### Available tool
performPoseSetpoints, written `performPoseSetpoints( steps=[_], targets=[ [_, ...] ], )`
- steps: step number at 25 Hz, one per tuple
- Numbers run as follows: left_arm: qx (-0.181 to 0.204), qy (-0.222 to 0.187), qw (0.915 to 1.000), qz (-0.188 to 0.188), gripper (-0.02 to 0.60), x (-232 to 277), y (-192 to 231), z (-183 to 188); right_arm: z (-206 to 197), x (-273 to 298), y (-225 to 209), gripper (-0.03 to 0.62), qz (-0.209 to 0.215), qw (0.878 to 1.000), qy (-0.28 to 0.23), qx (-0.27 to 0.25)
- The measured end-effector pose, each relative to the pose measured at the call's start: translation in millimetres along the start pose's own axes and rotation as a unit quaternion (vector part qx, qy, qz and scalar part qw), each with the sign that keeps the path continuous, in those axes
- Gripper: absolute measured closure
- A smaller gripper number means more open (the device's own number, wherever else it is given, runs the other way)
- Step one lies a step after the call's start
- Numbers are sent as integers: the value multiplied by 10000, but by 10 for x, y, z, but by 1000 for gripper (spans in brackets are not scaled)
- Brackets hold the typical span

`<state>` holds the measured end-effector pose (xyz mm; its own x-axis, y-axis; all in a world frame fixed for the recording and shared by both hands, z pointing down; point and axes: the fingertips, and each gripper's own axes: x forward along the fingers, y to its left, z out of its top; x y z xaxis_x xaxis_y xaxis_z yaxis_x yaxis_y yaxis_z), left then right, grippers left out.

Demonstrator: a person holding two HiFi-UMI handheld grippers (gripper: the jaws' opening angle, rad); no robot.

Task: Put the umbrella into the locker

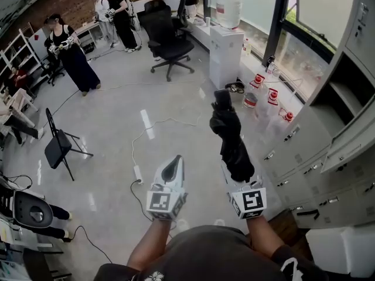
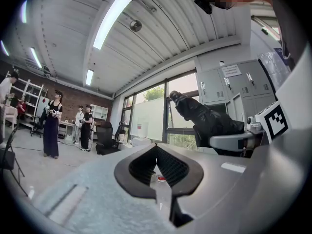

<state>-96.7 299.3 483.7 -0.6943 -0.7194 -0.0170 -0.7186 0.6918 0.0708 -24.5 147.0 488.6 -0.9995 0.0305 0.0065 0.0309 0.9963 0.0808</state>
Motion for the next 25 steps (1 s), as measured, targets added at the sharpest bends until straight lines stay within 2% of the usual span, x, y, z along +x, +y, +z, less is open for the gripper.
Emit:
performPoseSetpoints(
  steps=[4,10,18,25],
  targets=[
    [-10,62,10000,-26,577,-10,113,-15,33,72,118,350,102,9999,-12,-99],
    [-49,110,9999,-121,577,-43,361,-56,46,194,346,350,145,9998,-85,55],
    [67,176,9989,-418,577,-99,649,-57,34,288,586,350,-149,9998,-10,121],
    [199,308,9962,-787,577,67,631,-131,-14,334,453,350,-437,9990,30,112]
  ],
)
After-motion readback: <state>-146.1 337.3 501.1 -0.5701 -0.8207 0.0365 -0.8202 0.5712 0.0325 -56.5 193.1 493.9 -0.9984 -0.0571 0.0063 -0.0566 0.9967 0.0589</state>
